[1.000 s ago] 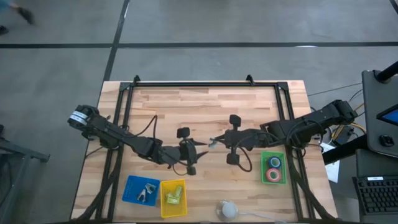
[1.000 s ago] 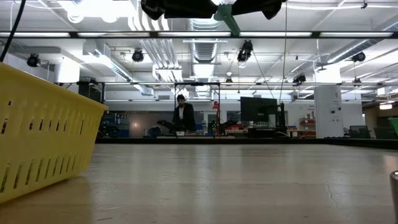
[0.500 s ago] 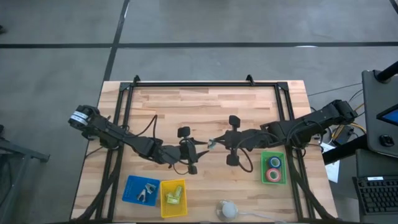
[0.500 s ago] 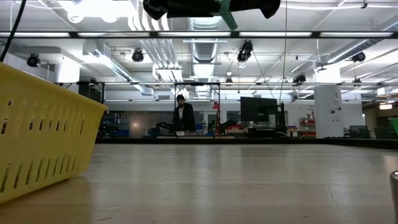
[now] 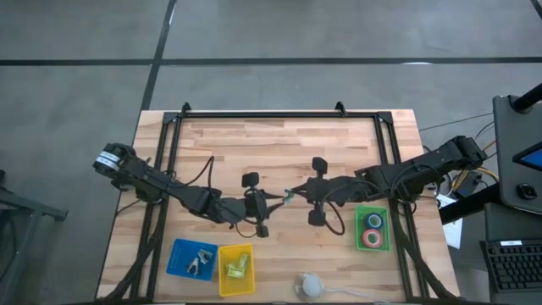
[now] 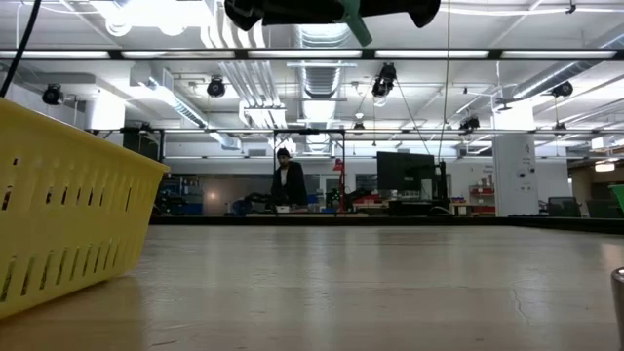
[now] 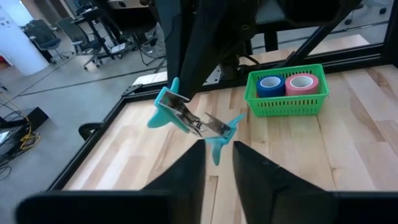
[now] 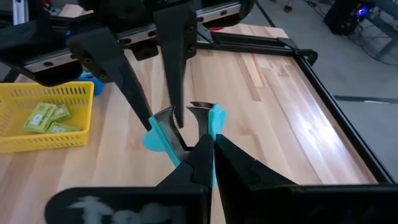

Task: Pick and place Stapler, Stapler remover, tape
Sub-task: Put the blue staple remover into the blue basket

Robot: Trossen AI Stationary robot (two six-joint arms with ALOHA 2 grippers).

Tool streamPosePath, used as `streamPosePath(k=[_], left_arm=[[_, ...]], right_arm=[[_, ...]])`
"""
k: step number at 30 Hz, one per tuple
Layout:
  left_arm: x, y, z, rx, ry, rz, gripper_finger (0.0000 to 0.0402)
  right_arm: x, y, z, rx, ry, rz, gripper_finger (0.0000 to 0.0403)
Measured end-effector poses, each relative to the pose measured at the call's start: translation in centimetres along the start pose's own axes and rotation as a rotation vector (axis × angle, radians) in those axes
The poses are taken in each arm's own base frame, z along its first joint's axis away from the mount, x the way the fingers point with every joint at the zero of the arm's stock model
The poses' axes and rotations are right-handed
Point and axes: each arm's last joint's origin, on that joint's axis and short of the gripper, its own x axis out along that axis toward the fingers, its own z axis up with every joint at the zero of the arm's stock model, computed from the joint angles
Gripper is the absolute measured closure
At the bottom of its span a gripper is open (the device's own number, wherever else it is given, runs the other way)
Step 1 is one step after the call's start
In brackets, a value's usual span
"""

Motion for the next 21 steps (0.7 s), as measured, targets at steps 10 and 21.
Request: streamPosePath(k=[10,21], left_arm=[[0.01,0.02,0.05,0.022,-0.005,0.0,0.0393],[0.01,0.0,0.05,0.028,-0.005,-0.007,0.0399]], right_arm=[[0.0,-0.01,0.02,0.003,-0.003,0.0,0.0394],[0.0,-0.01,0.01,0.063,-0.002,0.001,0.0385]])
